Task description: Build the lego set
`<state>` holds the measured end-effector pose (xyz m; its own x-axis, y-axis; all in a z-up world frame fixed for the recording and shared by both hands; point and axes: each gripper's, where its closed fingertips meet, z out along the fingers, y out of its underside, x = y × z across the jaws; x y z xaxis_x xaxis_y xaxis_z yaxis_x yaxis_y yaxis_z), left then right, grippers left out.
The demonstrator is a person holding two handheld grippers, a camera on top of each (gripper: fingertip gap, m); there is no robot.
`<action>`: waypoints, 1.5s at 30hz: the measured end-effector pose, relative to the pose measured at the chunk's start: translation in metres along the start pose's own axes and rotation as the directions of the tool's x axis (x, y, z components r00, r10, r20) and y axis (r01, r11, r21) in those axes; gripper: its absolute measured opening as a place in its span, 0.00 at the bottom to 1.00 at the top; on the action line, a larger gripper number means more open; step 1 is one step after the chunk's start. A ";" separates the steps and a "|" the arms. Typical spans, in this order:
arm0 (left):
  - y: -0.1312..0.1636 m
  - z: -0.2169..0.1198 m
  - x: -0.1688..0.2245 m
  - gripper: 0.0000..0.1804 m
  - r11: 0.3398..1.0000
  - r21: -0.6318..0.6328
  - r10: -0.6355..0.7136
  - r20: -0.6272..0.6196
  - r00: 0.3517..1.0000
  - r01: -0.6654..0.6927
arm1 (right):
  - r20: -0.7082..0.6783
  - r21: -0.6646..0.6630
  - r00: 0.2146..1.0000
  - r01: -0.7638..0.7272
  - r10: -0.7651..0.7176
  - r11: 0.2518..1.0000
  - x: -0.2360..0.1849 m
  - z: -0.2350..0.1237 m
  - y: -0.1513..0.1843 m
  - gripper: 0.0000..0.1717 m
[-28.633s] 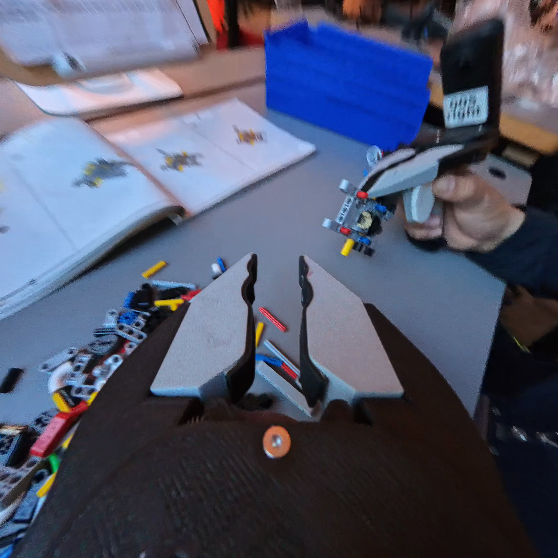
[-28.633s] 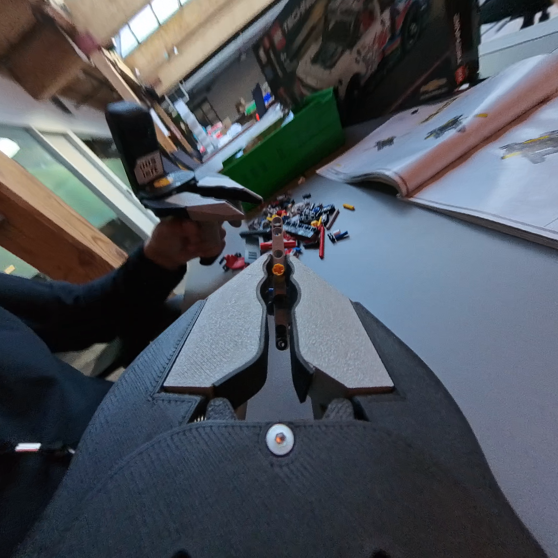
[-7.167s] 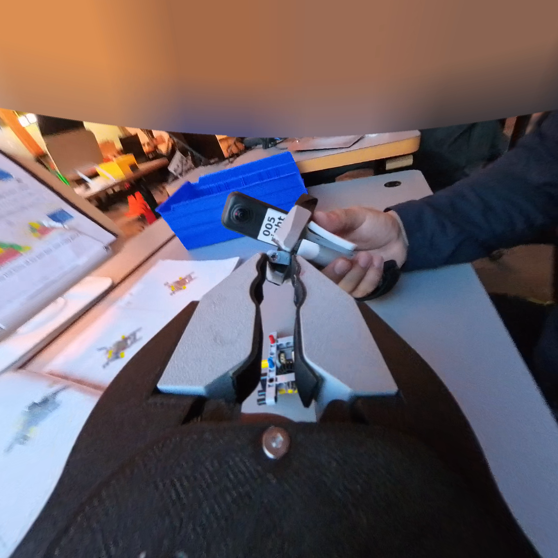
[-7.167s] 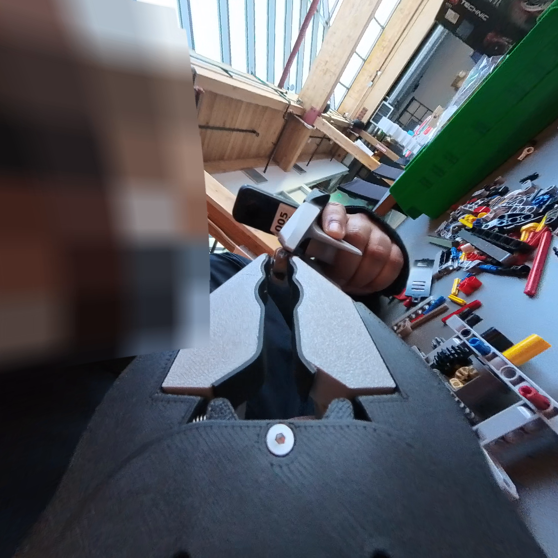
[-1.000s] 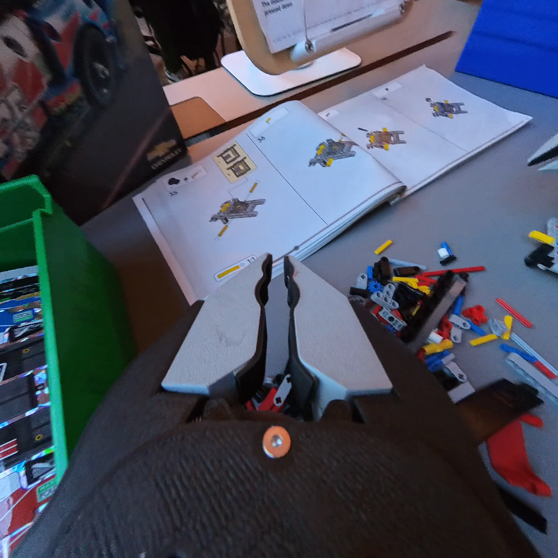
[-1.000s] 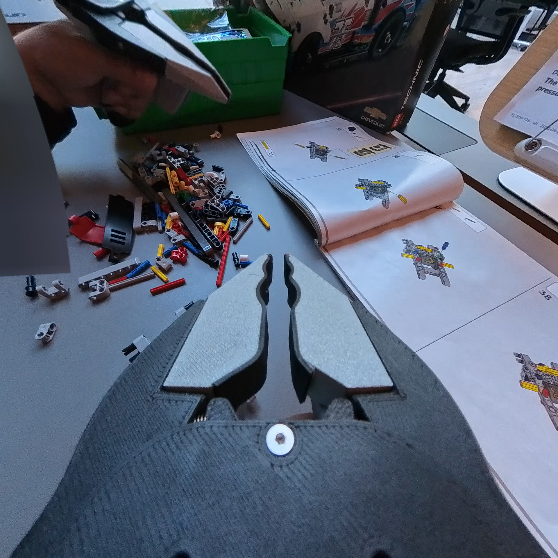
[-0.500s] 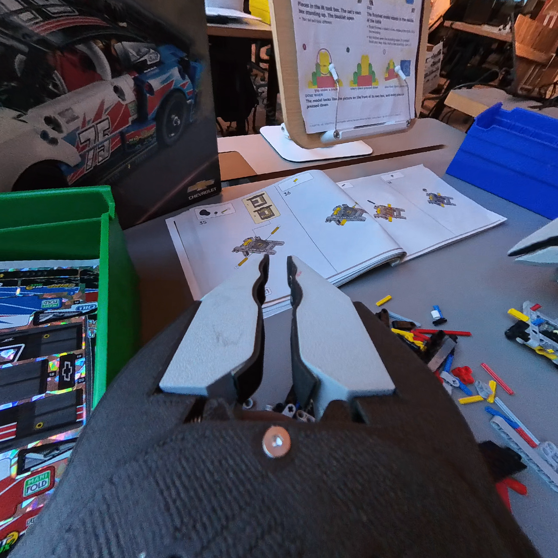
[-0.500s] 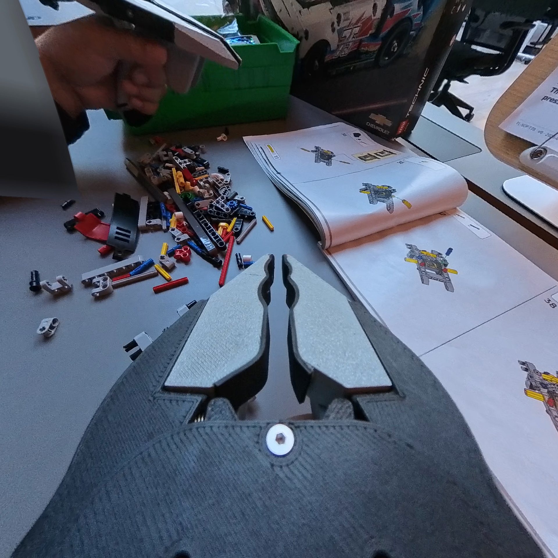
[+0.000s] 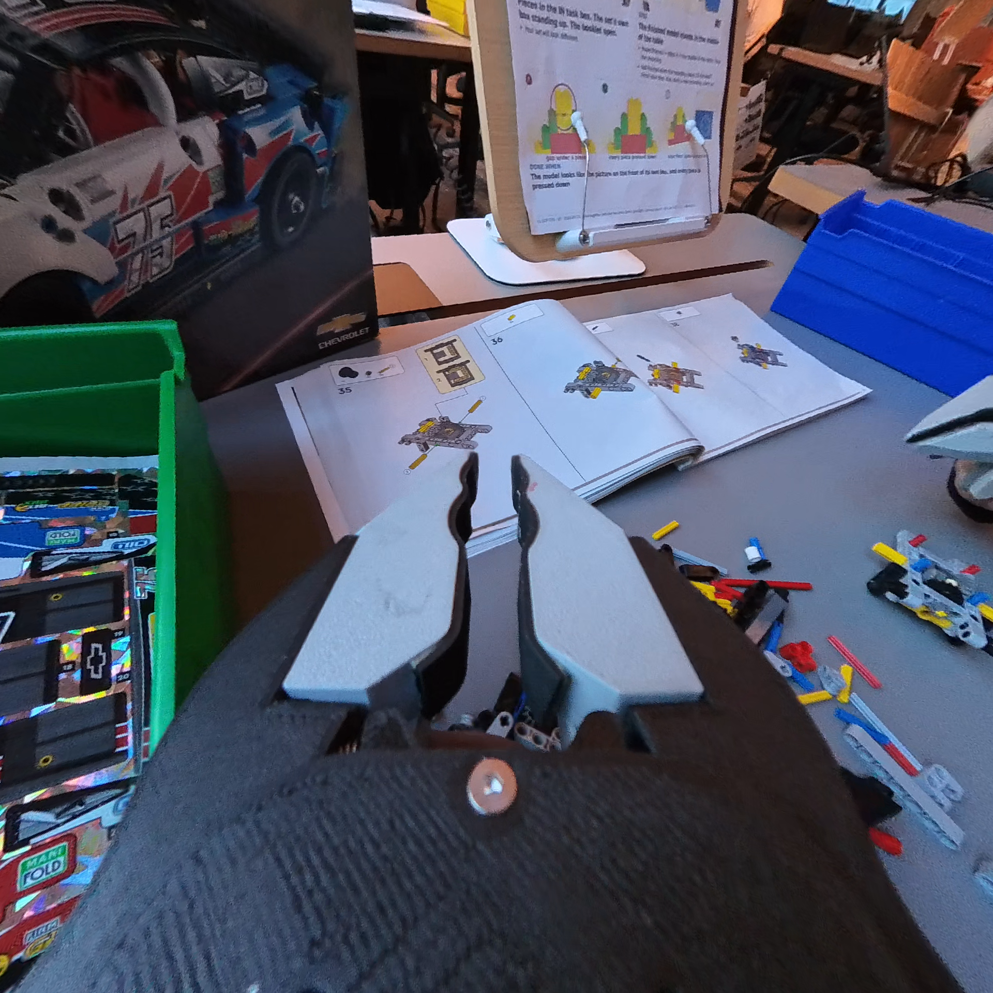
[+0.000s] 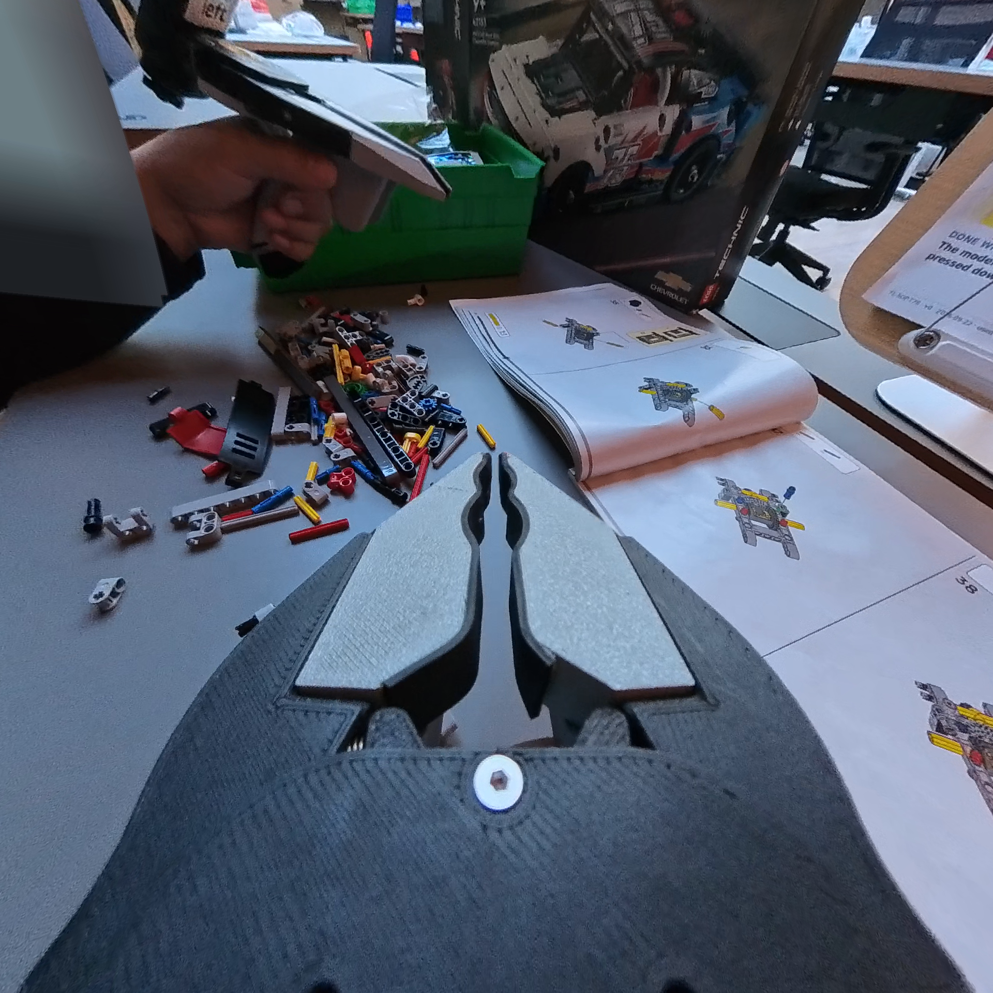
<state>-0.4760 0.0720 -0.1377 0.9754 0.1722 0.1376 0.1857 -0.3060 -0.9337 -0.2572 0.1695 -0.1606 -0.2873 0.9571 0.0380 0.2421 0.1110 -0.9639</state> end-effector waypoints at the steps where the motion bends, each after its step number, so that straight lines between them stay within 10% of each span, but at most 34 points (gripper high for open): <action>1: 0.001 0.000 0.002 0.06 1.000 -0.007 0.011 -0.001 1.000 -0.011 | -0.002 0.003 1.000 0.003 -0.003 1.000 0.000 0.000 -0.001 0.00; 45: 0.005 0.011 0.017 0.03 0.994 -0.007 0.105 -0.016 0.994 -0.105 | -0.077 0.048 0.996 -0.041 0.045 0.998 0.020 -0.010 -0.004 0.00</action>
<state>-0.4597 0.0836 -0.1435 0.9912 0.1245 0.0442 0.0832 -0.3285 -0.9408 -0.2547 0.1912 -0.1538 -0.2043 0.9788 0.0149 0.2087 0.0584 -0.9762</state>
